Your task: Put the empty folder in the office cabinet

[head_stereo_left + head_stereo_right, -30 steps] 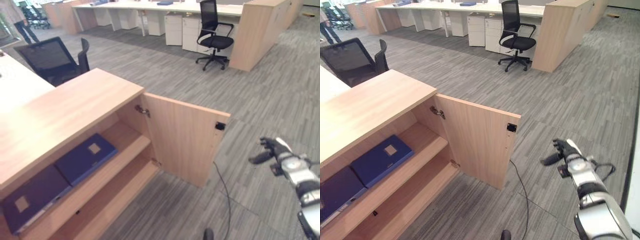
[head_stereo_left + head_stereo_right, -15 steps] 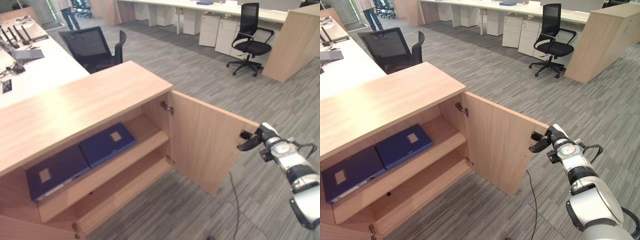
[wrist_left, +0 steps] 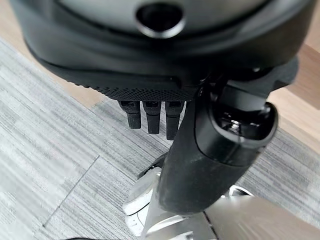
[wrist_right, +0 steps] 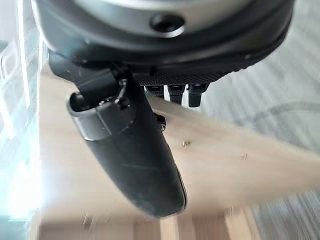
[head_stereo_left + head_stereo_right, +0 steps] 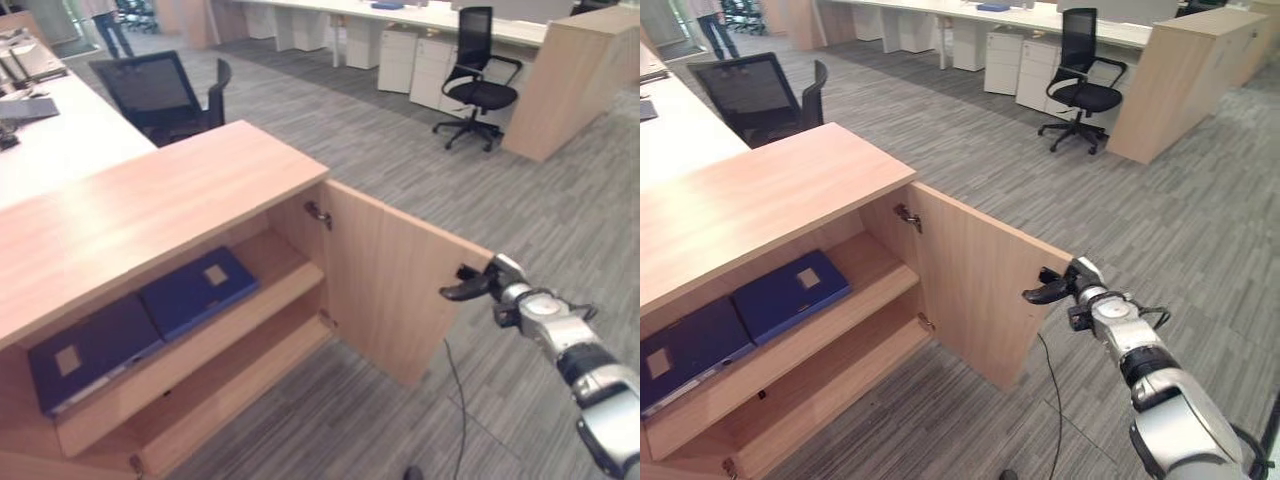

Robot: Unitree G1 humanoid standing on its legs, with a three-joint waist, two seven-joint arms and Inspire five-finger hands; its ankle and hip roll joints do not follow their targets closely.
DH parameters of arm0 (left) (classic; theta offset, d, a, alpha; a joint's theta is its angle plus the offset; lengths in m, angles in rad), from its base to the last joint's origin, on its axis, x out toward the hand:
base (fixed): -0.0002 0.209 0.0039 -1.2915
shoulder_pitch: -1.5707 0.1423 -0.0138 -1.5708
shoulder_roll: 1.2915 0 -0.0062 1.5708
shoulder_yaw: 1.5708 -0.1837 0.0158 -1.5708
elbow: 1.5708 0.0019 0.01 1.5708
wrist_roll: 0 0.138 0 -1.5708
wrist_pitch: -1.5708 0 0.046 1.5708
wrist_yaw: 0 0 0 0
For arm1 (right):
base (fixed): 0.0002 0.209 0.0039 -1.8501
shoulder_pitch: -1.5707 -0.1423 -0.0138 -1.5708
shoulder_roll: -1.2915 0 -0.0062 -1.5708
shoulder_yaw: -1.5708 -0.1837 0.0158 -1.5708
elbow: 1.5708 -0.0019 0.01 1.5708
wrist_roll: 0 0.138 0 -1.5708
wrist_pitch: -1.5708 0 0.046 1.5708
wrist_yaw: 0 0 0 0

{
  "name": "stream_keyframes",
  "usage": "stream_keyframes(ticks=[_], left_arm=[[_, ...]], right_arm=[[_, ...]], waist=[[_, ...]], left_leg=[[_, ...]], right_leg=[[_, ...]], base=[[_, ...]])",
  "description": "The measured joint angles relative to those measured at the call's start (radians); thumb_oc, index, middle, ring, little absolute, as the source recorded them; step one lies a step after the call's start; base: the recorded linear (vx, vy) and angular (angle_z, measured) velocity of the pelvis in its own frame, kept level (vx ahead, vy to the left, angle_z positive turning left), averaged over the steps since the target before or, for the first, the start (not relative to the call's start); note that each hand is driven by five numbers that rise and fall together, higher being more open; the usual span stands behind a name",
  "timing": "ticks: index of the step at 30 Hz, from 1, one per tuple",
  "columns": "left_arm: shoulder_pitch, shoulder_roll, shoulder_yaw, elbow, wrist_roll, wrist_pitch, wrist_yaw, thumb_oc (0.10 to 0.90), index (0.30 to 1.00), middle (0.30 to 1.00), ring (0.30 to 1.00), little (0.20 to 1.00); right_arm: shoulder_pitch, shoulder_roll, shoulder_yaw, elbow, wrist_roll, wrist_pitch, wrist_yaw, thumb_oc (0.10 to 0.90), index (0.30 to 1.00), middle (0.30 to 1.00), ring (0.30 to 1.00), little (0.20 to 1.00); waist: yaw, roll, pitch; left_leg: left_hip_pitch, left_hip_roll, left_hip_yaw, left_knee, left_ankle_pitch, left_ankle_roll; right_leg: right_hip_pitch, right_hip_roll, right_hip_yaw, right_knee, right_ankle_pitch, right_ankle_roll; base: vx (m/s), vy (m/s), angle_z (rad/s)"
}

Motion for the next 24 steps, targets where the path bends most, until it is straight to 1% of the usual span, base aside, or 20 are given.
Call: stream_keyframes(ticks=[1,3,4,5,6,7,8,9,10,11,12,13,15,17,19,22,24], left_arm=[[0.005,-0.003,0.003,-0.002,0.005,0.004,0.000,0.800,0.900,0.900,0.900,0.900],[0.002,-0.003,0.006,-0.014,0.010,0.010,0.000,0.800,0.900,0.900,0.900,0.900],[0.012,0.000,0.007,-0.033,0.018,0.011,0.000,0.800,0.900,0.900,0.900,0.900],[0.016,0.002,0.008,-0.038,0.019,0.008,0.000,0.800,0.900,0.900,0.900,0.900],[0.010,0.004,0.008,-0.038,0.028,0.008,0.000,0.800,0.900,0.900,0.900,0.900],[0.003,0.005,0.009,-0.051,0.043,0.007,0.000,0.800,0.900,0.900,0.900,0.900],[-0.008,0.008,0.001,-0.050,0.049,0.008,0.002,0.800,0.900,0.900,0.900,0.900],[-0.018,0.015,-0.003,-0.049,0.054,0.008,0.005,0.800,0.900,0.900,0.900,0.900],[-0.018,0.015,-0.003,-0.049,0.054,0.008,0.005,0.800,0.900,0.900,0.900,0.900],[-0.004,0.004,0.001,-0.047,0.056,0.009,0.011,0.800,0.900,0.900,0.900,0.900],[-0.014,-0.002,-0.016,-0.048,0.070,0.009,0.020,0.800,0.900,0.900,0.900,0.900],[-0.015,0.003,-0.025,-0.052,0.078,0.009,0.025,0.800,0.900,0.900,0.900,0.900],[-0.009,0.017,-0.030,-0.054,0.077,0.009,0.025,0.800,0.900,0.900,0.900,0.900],[-0.010,0.027,-0.032,-0.057,0.077,0.009,0.024,0.800,0.900,0.900,0.900,0.900],[-0.010,0.027,-0.031,-0.057,0.077,0.009,0.025,0.800,0.900,0.900,0.900,0.900],[-0.005,0.026,-0.028,-0.057,0.075,0.007,0.026,0.800,0.900,0.900,0.900,0.900],[0.001,0.021,-0.014,-0.051,0.073,0.003,0.027,0.800,0.900,0.900,0.900,0.900]], right_arm=[[0.013,-0.029,0.080,-0.088,0.033,0.014,0.060,0.800,0.900,0.900,0.900,0.900],[0.039,-0.072,0.160,-0.228,0.056,0.031,0.117,0.800,0.900,0.900,0.900,0.900],[0.059,-0.088,0.185,-0.315,0.069,0.045,0.119,0.800,0.900,0.900,0.900,0.900],[0.064,-0.084,0.197,-0.331,0.084,0.047,0.130,0.800,0.900,0.900,0.900,0.900],[0.097,-0.073,0.197,-0.368,0.114,0.048,0.171,0.800,0.900,0.900,0.900,0.900],[0.151,0.050,0.241,-0.437,0.159,0.049,0.292,0.800,0.900,0.900,0.900,0.900],[0.211,0.118,0.211,-0.433,0.180,0.043,0.303,0.800,0.900,0.900,0.900,0.900],[0.320,0.211,0.101,-0.417,0.211,0.027,0.308,0.800,0.900,0.900,0.900,0.900],[0.320,0.211,0.101,-0.417,0.211,0.027,0.308,0.800,0.900,0.900,0.900,0.900],[0.407,0.361,0.149,-0.407,0.305,0.004,0.272,0.800,0.900,0.900,0.900,0.900],[0.416,0.354,0.179,-0.413,0.310,0.007,0.277,0.800,0.900,0.900,0.900,0.900],[0.428,0.368,0.192,-0.402,0.320,0.007,0.280,0.800,0.900,0.900,0.900,0.900],[0.445,0.393,0.203,-0.345,0.342,0.007,0.275,0.800,0.900,0.900,0.900,0.900],[0.447,0.389,0.220,-0.302,0.348,0.010,0.265,0.800,0.900,0.900,0.900,0.900],[0.457,0.380,0.223,-0.294,0.348,0.012,0.262,0.800,0.900,0.900,0.900,0.900],[0.463,0.373,0.222,-0.225,0.348,0.011,0.259,0.800,0.900,0.900,0.900,0.900],[0.458,0.371,0.216,-0.175,0.346,0.009,0.257,0.800,0.900,0.900,0.900,0.900]], waist=[[-0.011,0.001,-0.001],[-0.012,-0.001,-0.001],[-0.012,-0.001,-0.002],[-0.010,-0.002,-0.002],[0.005,-0.003,-0.003],[0.042,0.000,-0.008],[0.050,-0.001,-0.016],[0.069,-0.009,-0.024],[0.069,-0.009,-0.024],[0.068,-0.014,-0.027],[0.065,-0.019,-0.029],[0.067,-0.026,-0.033],[0.068,-0.040,-0.040],[0.066,-0.049,-0.040],[0.067,-0.049,-0.040],[0.074,-0.046,-0.039],[0.087,-0.036,-0.034]], left_leg=[[0.003,0.002,0.003,-0.004,0.000,-0.001],[0.002,0.006,0.000,-0.004,-0.001,-0.001],[0.000,0.010,-0.006,-0.004,0.000,-0.001],[0.001,0.011,-0.006,-0.004,0.001,-0.002],[0.000,0.013,-0.009,-0.004,0.003,-0.002],[-0.008,0.011,-0.023,-0.003,0.009,0.000],[-0.014,0.008,-0.030,0.000,0.010,0.002],[-0.020,0.007,-0.039,0.000,0.013,0.006],[-0.020,0.007,-0.039,0.000,0.013,0.006],[-0.027,-0.008,-0.039,0.000,0.011,0.003],[-0.030,-0.018,-0.042,0.000,0.011,0.006],[-0.026,-0.023,-0.042,0.000,0.010,0.008],[-0.024,-0.027,-0.041,0.000,0.007,0.012],[-0.030,-0.033,-0.043,0.000,0.001,0.023],[-0.030,-0.034,-0.045,0.000,0.000,0.024],[-0.032,-0.032,-0.051,0.000,0.001,0.024],[-0.034,-0.024,-0.051,0.001,0.002,0.024]], right_leg=[[0.001,0.001,0.001,-0.005,0.000,0.000],[0.001,0.004,0.000,-0.005,0.000,-0.001],[0.003,0.007,-0.002,-0.005,-0.001,-0.002],[0.004,0.010,-0.002,-0.005,-0.002,-0.003],[0.004,0.011,-0.002,-0.005,-0.002,-0.004],[0.006,0.008,-0.010,0.003,-0.002,-0.004],[0.000,0.005,-0.011,0.003,-0.002,-0.004],[0.002,0.004,-0.021,0.003,-0.003,-0.005],[0.002,0.004,-0.021,0.003,-0.003,-0.005],[-0.004,-0.012,-0.022,0.004,-0.001,-0.003],[-0.002,-0.021,-0.023,0.004,0.001,0.001],[0.000,-0.026,-0.024,0.004,0.002,0.001],[0.000,-0.031,-0.022,0.004,0.003,0.003],[-0.001,-0.037,-0.021,0.004,0.004,0.005],[0.000,-0.039,-0.021,0.003,0.005,0.006],[0.001,-0.037,-0.026,0.003,0.004,0.006],[0.001,-0.036,-0.027,0.003,0.004,0.006]], base=[[0.00,0.037,-0.09],[0.00,0.008,0.04],[0.01,0.013,0.07],[0.01,0.013,0.08],[0.02,0.075,0.16],[0.02,0.067,0.25],[0.03,0.091,0.39],[0.01,0.025,0.25],[0.02,0.050,0.10],[0.01,0.036,0.02],[0.01,0.041,0.07],[0.00,0.015,0.12],[0.00,0.001,-0.01],[0.01,-0.017,-0.01],[0.02,-0.049,0.04],[0.01,-0.052,0.04],[-0.01,-0.095,0.00]])
